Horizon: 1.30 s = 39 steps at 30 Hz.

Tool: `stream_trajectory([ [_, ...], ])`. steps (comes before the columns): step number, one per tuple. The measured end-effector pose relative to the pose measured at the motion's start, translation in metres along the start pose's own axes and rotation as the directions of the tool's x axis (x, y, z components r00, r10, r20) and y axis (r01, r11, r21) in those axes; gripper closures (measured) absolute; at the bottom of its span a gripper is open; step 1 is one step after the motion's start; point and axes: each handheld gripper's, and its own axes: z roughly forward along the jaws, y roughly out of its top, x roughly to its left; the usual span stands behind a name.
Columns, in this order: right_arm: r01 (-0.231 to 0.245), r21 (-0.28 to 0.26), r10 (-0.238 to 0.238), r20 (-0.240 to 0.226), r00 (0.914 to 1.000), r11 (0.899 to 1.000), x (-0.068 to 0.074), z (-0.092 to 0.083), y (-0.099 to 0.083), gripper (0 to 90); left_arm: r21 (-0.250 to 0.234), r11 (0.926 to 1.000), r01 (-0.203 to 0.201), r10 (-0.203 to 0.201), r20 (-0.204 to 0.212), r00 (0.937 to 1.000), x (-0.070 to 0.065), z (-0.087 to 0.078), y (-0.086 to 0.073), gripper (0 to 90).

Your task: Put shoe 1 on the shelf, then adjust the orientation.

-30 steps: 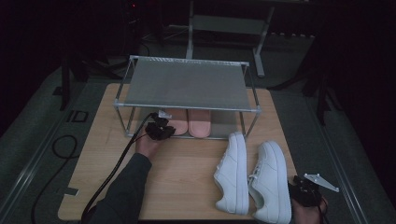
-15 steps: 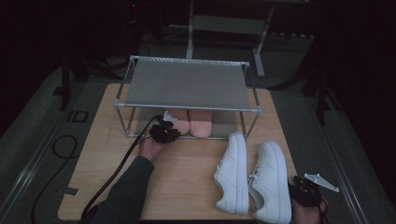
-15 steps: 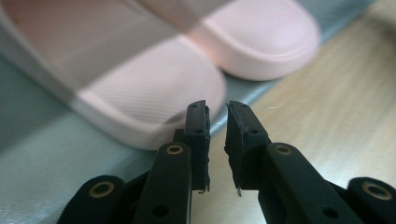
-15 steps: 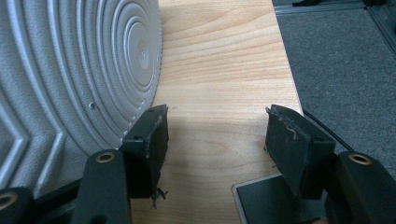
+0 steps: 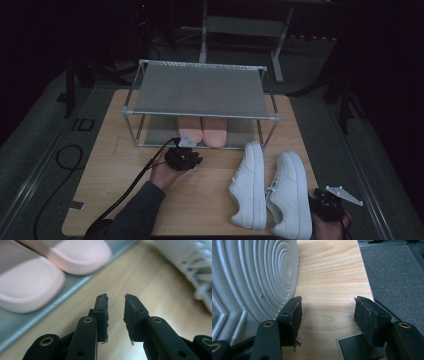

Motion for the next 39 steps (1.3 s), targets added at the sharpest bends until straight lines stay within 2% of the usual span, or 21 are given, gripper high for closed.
stream_trajectory([
  [5, 0.001, 0.001, -0.001, 0.001, 1.0000, 1.000, 0.000, 0.000, 0.000, 38.6, 0.001, 0.9997, -0.023, 0.023, 0.032, 0.9992, -0.016, -0.002, -0.007, 72.8],
  [10, 0.001, 0.001, -0.001, 0.001, 1.0000, 1.000, 0.000, 0.000, 0.000, 38.6, 0.009, 0.9988, -0.049, 0.048, 0.080, 0.9956, -0.035, 0.000, -0.015, 72.7],
  [12, 0.001, 0.001, -0.001, 0.001, 1.0000, 1.000, 0.000, 0.000, 0.000, 38.6, 0.009, 0.9985, -0.054, 0.053, 0.090, 0.9945, -0.039, 0.000, -0.016, 72.7],
  [13, 0.001, 0.001, -0.001, 0.001, 1.0000, 1.000, 0.000, 0.000, 0.000, 38.6, 0.004, 0.9979, -0.064, 0.064, 0.109, 0.9920, -0.046, -0.001, -0.017, 72.7],
  [15, 0.002, 0.002, -0.002, 0.001, 1.0000, 1.000, 0.000, 0.000, 0.000, 38.6, 0.000, 0.9974, -0.072, 0.071, 0.123, 0.9898, -0.050, -0.002, -0.017, 72.7],
  [18, 0.002, 0.003, -0.002, 0.001, 1.0000, 1.000, 0.000, 0.000, 0.000, 38.6, -0.012, 0.9984, -0.056, 0.057, 0.154, 0.9864, -0.054, -0.004, -0.016, 72.8],
  [25, 0.001, 0.001, -0.001, 0.002, 1.0000, 1.000, 0.000, 0.000, 0.000, 38.6, -0.010, 0.9977, -0.067, 0.068, 0.201, 0.9774, -0.068, -0.003, -0.018, 73.0],
  [34, 0.002, 0.001, -0.002, 0.002, 1.0000, 1.000, 0.000, 0.000, 0.000, 38.6, 0.006, 0.9955, -0.095, 0.090, 0.264, 0.9602, -0.090, 0.009, -0.019, 73.0],
  [39, 0.001, 0.001, -0.001, 0.002, 1.0000, 1.000, 0.000, 0.000, 0.000, 38.6, 0.005, 0.9944, -0.106, 0.100, 0.282, 0.9542, -0.096, 0.014, -0.016, 73.0],
])
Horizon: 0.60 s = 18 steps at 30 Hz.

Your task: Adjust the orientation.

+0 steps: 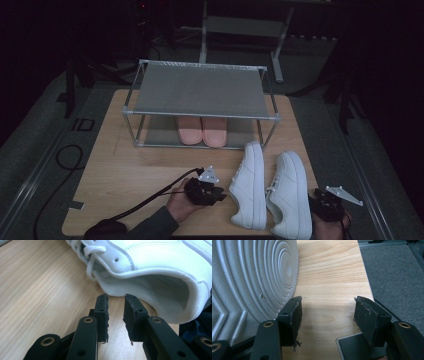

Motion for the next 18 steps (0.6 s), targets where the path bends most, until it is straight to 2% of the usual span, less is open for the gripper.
stream_trajectory([
  [10, -0.001, -0.001, 0.001, 0.001, 1.0000, 1.000, 0.000, 0.000, 0.000, 38.6, -0.008, 0.9999, 0.012, -0.012, 0.023, 0.9997, 0.003, 0.004, 0.007, 74.1],
  [13, -0.002, 0.000, 0.002, 0.001, 1.0000, 1.000, 0.000, 0.000, 0.000, 38.6, 0.011, 0.9997, 0.020, -0.020, 0.033, 0.9993, 0.005, 0.012, 0.007, 76.1],
  [18, -0.001, -0.001, 0.001, 0.000, 1.0000, 1.000, 0.000, 0.000, 0.000, 38.6, 0.050, 0.9982, 0.032, -0.033, 0.015, 0.9993, 0.006, 0.022, 0.004, 76.4],
])
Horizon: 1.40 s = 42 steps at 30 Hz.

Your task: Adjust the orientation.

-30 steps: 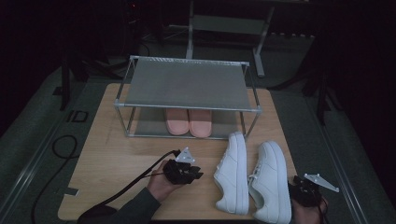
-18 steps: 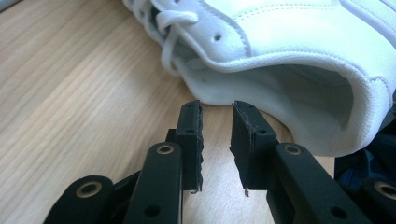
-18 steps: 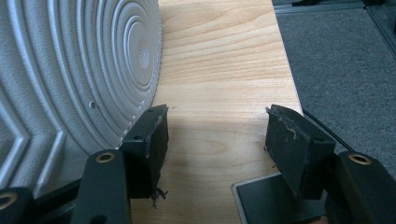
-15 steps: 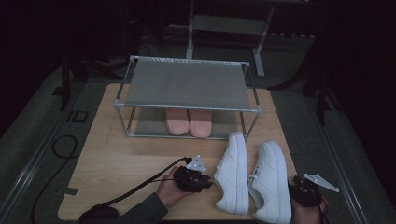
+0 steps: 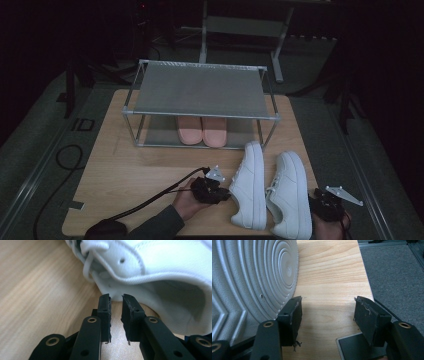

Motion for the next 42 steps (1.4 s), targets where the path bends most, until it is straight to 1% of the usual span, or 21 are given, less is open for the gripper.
stream_trajectory([
  [3, 0.000, 0.000, 0.000, 0.000, 1.0000, 1.000, 0.000, 0.000, 0.000, 38.6, -0.005, 0.9999, 0.014, -0.014, -0.004, 0.9999, 0.002, 0.003, 0.000, 73.6],
  [6, 0.000, 0.000, 0.000, 0.000, 1.0000, 1.000, 0.000, 0.000, 0.000, 38.6, -0.012, 0.9994, 0.034, -0.034, 0.012, 0.9994, 0.006, 0.004, 0.002, 70.6],
  [7, 0.000, 0.000, 0.000, 0.000, 1.0000, 1.000, 0.000, 0.000, 0.000, 38.6, -0.020, 0.9987, 0.047, -0.047, 0.025, 0.9986, 0.006, 0.005, 0.002, 69.5],
  [9, 0.000, 0.000, 0.000, 0.000, 1.0000, 1.000, 0.000, 0.000, 0.000, 38.6, -0.020, 0.9986, 0.048, -0.048, 0.031, 0.9984, 0.007, 0.005, 0.003, 66.9],
  [10, 0.000, 0.000, 0.000, 0.000, 1.0000, 1.000, 0.000, 0.000, 0.000, 38.6, -0.021, 0.9980, 0.060, -0.059, 0.042, 0.9974, 0.008, 0.007, 0.005, 66.9],
  [11, 0.000, 0.000, 0.000, 0.000, 1.0000, 1.000, 0.000, 0.000, 0.000, 38.6, -0.021, 0.9974, 0.070, -0.068, 0.057, 0.9961, 0.009, 0.009, 0.005, 64.2],
  [13, 0.000, 0.000, 0.000, 0.000, 1.0000, 1.000, 0.000, 0.000, 0.000, 38.6, -0.011, 0.9971, 0.075, -0.074, 0.060, 0.9954, 0.010, 0.012, 0.007, 60.9],
  [19, 0.001, 0.000, -0.001, 0.000, 1.0000, 1.000, 0.000, 0.000, 0.000, 38.6, 0.015, 0.9941, 0.107, -0.108, 0.083, 0.9907, 0.013, 0.021, 0.007, 58.0],
  [20, 0.001, 0.000, -0.001, 0.000, 1.0000, 1.000, 0.000, 0.000, 0.000, 38.6, 0.017, 0.9944, 0.104, -0.105, 0.088, 0.9905, 0.013, 0.022, 0.007, 58.3],
  [21, 0.001, 0.000, -0.001, 0.000, 1.0000, 1.000, 0.000, 0.000, 0.000, 38.6, 0.020, 0.9953, 0.095, -0.096, 0.086, 0.9916, 0.012, 0.022, 0.007, 61.5],
  [23, 0.001, 0.000, -0.001, 0.000, 1.0000, 1.000, 0.000, 0.000, 0.000, 38.6, 0.032, 0.9967, 0.074, -0.076, 0.067, 0.9948, 0.011, 0.021, 0.007, 68.3],
  [24, 0.001, 0.000, -0.001, 0.000, 1.0000, 1.000, 0.000, 0.000, 0.000, 38.6, 0.035, 0.9966, 0.075, -0.077, 0.069, 0.9946, 0.011, 0.021, 0.007, 72.7],
  [25, 0.001, 0.000, -0.001, 0.000, 1.0000, 1.000, 0.000, 0.000, 0.000, 38.6, 0.038, 0.9965, 0.075, -0.077, 0.067, 0.9948, 0.011, 0.020, 0.008, 75.1],
  [27, 0.000, 0.001, 0.000, 0.000, 1.0000, 1.000, 0.000, 0.000, 0.000, 38.6, 0.041, 0.9964, 0.075, -0.077, 0.067, 0.9948, 0.011, 0.020, 0.008, 78.0],
  [28, 0.000, 0.000, 0.000, 0.000, 1.0000, 1.000, 0.000, 0.000, 0.000, 38.6, 0.045, 0.9959, 0.079, -0.082, 0.072, 0.9941, 0.011, 0.020, 0.009, 78.0],
  [29, 0.000, 0.001, 0.000, 0.001, 1.0000, 1.000, 0.000, 0.000, 0.000, 38.6, 0.044, 0.9962, 0.076, -0.079, 0.075, 0.9941, 0.011, 0.020, 0.010, 80.3],
  [33, 0.001, 0.001, -0.001, 0.000, 1.0000, 1.000, 0.000, 0.000, 0.000, 38.5, 0.044, 0.9955, 0.084, -0.088, 0.084, 0.9926, 0.015, 0.014, 0.012, 83.2],
  [35, 0.001, 0.000, -0.001, -0.001, 1.0000, 1.000, 0.000, 0.000, 0.000, 38.5, 0.058, 0.9957, 0.072, -0.075, 0.057, 0.9956, 0.017, 0.009, 0.014, 83.7],
  [39, 0.002, 0.000, -0.002, -0.001, 1.0000, 1.000, 0.000, 0.000, 0.000, 38.5, 0.069, 0.9950, 0.073, -0.075, 0.035, 0.9965, 0.023, -0.001, 0.011, 84.2],
  [42, 0.000, 0.001, 0.000, 0.000, 1.0000, 1.000, 0.000, 0.000, 0.000, 38.5, 0.063, 0.9956, 0.069, -0.070, 0.024, 0.9972, 0.026, -0.007, 0.009, 84.2],
])
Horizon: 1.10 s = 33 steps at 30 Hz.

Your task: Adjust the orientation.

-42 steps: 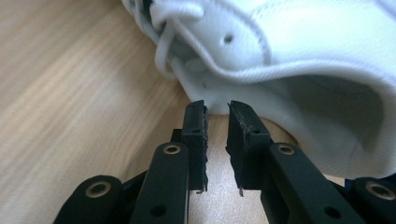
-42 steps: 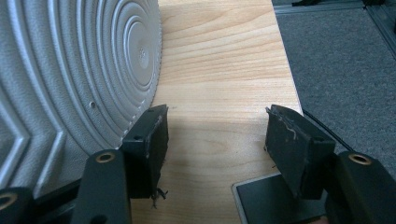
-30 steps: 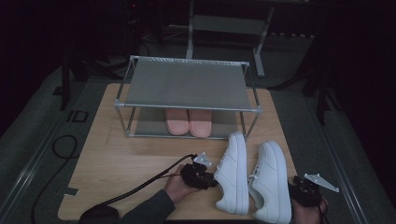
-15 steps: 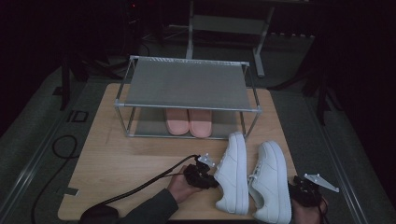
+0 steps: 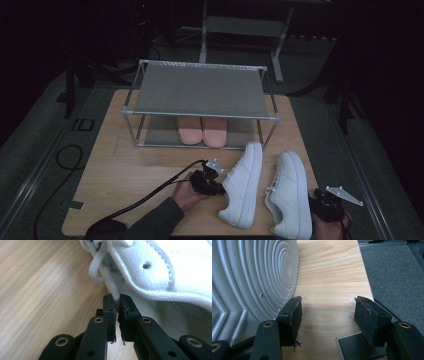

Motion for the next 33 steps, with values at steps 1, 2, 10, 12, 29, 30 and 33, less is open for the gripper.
stream_trajectory([
  [1, 0.000, 0.000, 0.000, 0.000, 1.0000, 1.000, 0.000, 0.000, 0.000, 38.5, -0.003, 1.0000, 0.000, 0.000, -0.003, 1.0000, 0.001, -0.002, -0.001, 84.2],
  [2, -0.001, 0.000, 0.001, 0.000, 1.0000, 1.000, 0.000, 0.000, 0.000, 38.4, -0.005, 1.0000, -0.005, 0.005, -0.006, 1.0000, 0.002, -0.005, -0.002, 84.2],
  [10, 0.000, 0.000, 0.000, 0.000, 1.0000, 1.000, 0.000, 0.000, 0.000, 38.4, -0.016, 0.9988, -0.047, 0.046, -0.052, 0.9976, 0.011, -0.043, 0.000, 84.9],
  [12, 0.000, 0.000, 0.000, 0.000, 1.0000, 1.000, 0.000, 0.000, 0.000, 38.4, -0.021, 0.9984, -0.052, 0.051, -0.068, 0.9964, 0.012, -0.052, 0.000, 85.2],
  [29, -0.002, 0.000, 0.002, 0.001, 1.0000, 1.000, 0.000, 0.000, 0.000, 38.4, 0.014, 0.9976, -0.068, 0.069, -0.126, 0.9896, 0.020, -0.089, 0.003, 86.1],
  [30, -0.002, 0.000, 0.002, 0.001, 1.0000, 1.000, 0.000, 0.000, 0.000, 38.5, 0.013, 0.9977, -0.067, 0.068, -0.137, 0.9882, 0.021, -0.091, 0.003, 86.1],
  [33, -0.002, 0.000, 0.002, 0.001, 1.0000, 1.000, 0.000, 0.000, 0.000, 38.4, -0.009, 0.9980, -0.063, 0.061, -0.149, 0.9869, 0.022, -0.100, 0.004, 86.1],
])
